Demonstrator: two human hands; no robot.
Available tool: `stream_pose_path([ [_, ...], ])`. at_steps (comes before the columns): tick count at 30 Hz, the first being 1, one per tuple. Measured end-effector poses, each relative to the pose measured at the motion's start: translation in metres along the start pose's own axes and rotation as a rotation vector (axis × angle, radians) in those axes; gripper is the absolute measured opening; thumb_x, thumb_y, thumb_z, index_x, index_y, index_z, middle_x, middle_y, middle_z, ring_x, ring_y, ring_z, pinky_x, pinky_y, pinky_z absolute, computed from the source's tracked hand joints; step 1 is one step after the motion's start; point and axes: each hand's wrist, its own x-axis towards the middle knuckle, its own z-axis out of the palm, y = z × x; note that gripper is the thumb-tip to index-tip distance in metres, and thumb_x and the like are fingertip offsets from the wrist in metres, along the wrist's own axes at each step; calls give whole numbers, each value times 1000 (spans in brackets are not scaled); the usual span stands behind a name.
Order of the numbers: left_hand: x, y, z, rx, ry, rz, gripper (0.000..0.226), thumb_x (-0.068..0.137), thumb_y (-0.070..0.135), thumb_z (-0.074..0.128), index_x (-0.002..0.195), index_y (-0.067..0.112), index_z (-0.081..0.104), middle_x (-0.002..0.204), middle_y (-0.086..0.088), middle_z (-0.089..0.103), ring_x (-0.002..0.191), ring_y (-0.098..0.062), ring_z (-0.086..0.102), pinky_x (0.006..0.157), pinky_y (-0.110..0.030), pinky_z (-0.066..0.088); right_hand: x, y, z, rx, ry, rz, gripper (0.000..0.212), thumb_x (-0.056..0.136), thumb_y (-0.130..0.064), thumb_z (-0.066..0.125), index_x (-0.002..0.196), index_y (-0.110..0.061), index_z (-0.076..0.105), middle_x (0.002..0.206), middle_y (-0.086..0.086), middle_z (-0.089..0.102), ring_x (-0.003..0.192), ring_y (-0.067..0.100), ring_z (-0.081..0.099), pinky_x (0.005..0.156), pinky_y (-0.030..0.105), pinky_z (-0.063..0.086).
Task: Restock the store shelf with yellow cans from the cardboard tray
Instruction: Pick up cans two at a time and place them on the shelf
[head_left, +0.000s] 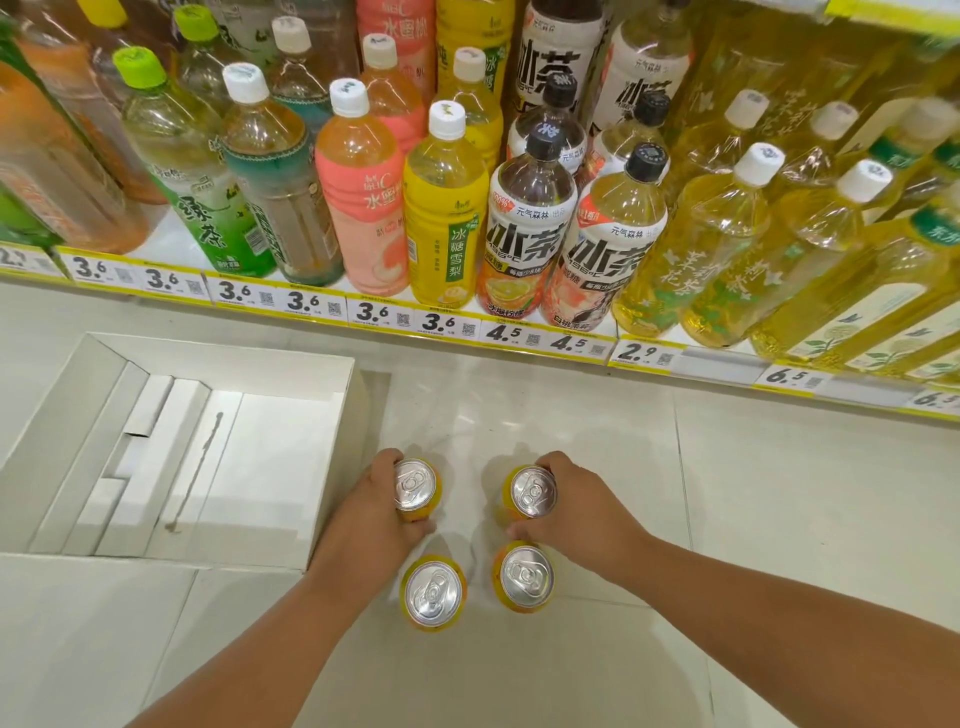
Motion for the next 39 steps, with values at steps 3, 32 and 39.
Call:
stream_pose_path([
  [3, -2, 9, -6, -73, 22, 2, 68, 66, 33, 89, 117, 39, 44, 101, 17, 66, 89, -2, 63, 72, -13, 45, -1, -7, -3, 45, 51, -20, 66, 64, -40, 87, 119, -28, 53, 100, -12, 66, 90, 6, 64, 82, 26, 55],
  [32, -216, 476, -604, -372, 332, 313, 65, 61, 34, 92, 116, 41, 58, 90, 21, 70, 83, 9, 62, 69, -10, 47, -342, -494, -489, 323, 376, -351, 41, 70, -34, 87, 101, -35, 59, 82, -15, 69, 59, -6, 54, 56, 9, 40],
  [39, -243, 547, -712, -296, 374, 391, 75, 59, 58, 86, 125, 40, 55, 92, 10, 71, 85, -11, 65, 73, -38, 57, -395, -590, -578, 442, 436, -428, 40, 73, -27, 87, 108, -32, 66, 94, -17, 73, 79, -5, 66, 64, 12, 48],
])
